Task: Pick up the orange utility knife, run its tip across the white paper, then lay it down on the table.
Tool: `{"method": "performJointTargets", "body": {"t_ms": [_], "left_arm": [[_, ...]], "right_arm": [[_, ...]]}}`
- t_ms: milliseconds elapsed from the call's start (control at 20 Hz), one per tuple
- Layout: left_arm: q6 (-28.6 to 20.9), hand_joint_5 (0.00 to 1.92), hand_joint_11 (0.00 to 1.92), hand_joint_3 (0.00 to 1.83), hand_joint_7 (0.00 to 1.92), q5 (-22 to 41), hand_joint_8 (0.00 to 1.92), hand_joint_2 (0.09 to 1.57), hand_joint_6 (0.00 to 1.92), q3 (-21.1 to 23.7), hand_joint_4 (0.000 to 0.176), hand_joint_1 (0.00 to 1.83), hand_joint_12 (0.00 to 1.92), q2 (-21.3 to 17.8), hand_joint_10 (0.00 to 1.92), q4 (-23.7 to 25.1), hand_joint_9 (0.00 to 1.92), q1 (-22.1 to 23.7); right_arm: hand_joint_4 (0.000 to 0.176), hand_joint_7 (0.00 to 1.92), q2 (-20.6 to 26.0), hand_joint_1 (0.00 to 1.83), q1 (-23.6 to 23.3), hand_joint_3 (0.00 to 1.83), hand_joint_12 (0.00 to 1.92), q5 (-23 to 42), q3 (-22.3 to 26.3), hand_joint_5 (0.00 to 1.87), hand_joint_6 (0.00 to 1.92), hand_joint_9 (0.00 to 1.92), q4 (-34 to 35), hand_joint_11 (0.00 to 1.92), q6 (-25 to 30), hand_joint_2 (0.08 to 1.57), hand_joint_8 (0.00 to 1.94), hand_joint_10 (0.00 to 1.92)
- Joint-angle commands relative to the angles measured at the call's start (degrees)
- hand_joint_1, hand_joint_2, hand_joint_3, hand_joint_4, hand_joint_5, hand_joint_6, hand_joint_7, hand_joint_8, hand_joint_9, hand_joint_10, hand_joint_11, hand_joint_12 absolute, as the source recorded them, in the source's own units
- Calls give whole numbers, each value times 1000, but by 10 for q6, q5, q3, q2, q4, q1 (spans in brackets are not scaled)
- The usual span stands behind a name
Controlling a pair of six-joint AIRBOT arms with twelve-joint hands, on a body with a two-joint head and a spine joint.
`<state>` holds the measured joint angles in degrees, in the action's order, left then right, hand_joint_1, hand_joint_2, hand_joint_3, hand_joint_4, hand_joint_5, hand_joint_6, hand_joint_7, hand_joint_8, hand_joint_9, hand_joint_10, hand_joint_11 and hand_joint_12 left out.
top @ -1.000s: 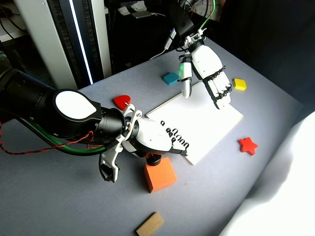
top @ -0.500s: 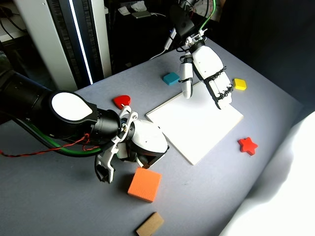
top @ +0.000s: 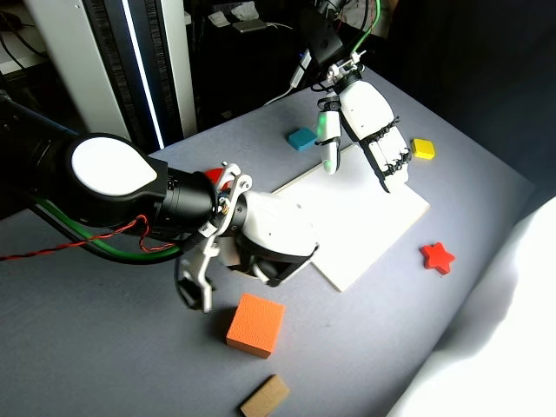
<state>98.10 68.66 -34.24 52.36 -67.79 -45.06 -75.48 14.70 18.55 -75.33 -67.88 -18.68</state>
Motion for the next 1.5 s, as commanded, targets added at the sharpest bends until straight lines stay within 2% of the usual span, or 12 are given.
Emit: {"method": "performJointTargets", "body": {"t_ms": [0, 50, 100, 150, 300, 400, 650, 800, 1000, 1300, 1450], "left_arm": [[1, 9, 0, 1, 76, 49, 2, 1297, 3, -6, 10, 0, 585, -1, 5, 35, 71, 2], [1, 26, 0, 2, 80, 49, 3, 1300, 12, -9, 7, 0, 581, -1, 3, 33, 68, 2], [1, 21, 0, 1, 85, 48, 5, 1298, 9, -15, 11, 0, 578, -1, 2, 30, 65, 1], [1, 20, 0, 1, 86, 48, 5, 1297, 8, -25, 11, 0, 577, -1, 1, 26, 64, 1], [0, 19, 0, 1, 70, 39, 0, 1299, 7, -50, 9, 0, 574, -1, 0, 21, 61, 1], [-1, 16, 0, 2, 74, 25, 3, 1300, 5, -76, 8, 0, 580, -1, 2, 14, 62, 5], [-1, 29, 0, 1, 83, 21, 1, 1303, 6, -118, 12, 0, 590, -2, 3, -11, 70, 9], [-1, 27, 0, 1, 72, 10, 0, 1303, 3, -141, 3, 0, 592, -7, 2, -19, 69, 8], [2, 9, 0, 1, 60, 0, 0, 1304, 1, -168, 8, 0, 508, -7, 1, -26, 45, 5], [1, 24, 0, 0, 83, -10, 5, 1298, 3, -186, 10, 0, 574, -10, 6, -33, 65, 1], [-1, 33, 0, 1, 81, -11, 1, 1303, 5, -191, 5, 0, 584, -13, 3, -33, 63, -5]], "right_arm": [[176, 1739, -5, 1500, -6, 735, 1921, 46, -1, 1567, 1921, 1836, 63, 1903, -53, 968, 1941, 1921], [176, 1739, -14, 1497, -4, 736, 1921, 53, -3, 1565, 1921, 1836, 123, 1903, -116, 964, 1941, 1921], [176, 1741, -25, 1495, 2, 741, 1921, 72, -7, 1563, 1921, 1836, 175, 1903, -178, 967, 1941, 1921], [176, 1741, -43, 1494, 9, 742, 1921, 105, -18, 1563, 1921, 1836, 201, 1903, -226, 967, 1941, 1921], [176, 1730, -76, 1497, 17, 740, 1921, 116, -33, 1556, 1921, 1827, 246, 1894, -267, 957, 1941, 1921], [176, 1724, -110, 1497, 25, 739, 1921, 149, -57, 1553, 1921, 1826, 278, 1899, -302, 953, 1941, 1921], [176, 1706, -163, 1493, 26, 697, 1921, 144, -96, 1520, 1921, 1816, 281, 1891, -315, 969, 1941, 1921], [176, 1711, -203, 1484, 26, 699, 1921, 141, -137, 1529, 1921, 1821, 280, 1894, -315, 977, 1941, 1921], [176, 1715, -246, 1451, 29, 697, 1921, 120, -173, 1513, 1921, 1819, 244, 1890, -289, 998, 1941, 1921], [176, 1718, -266, 1479, 39, 707, 1921, 119, -185, 1537, 1921, 1819, 150, 1883, -229, 969, 1941, 1921], [176, 1726, -270, 1427, 43, 718, 1921, 121, -188, 1528, 1921, 1826, 119, 1888, -226, 996, 1941, 1921]]}}
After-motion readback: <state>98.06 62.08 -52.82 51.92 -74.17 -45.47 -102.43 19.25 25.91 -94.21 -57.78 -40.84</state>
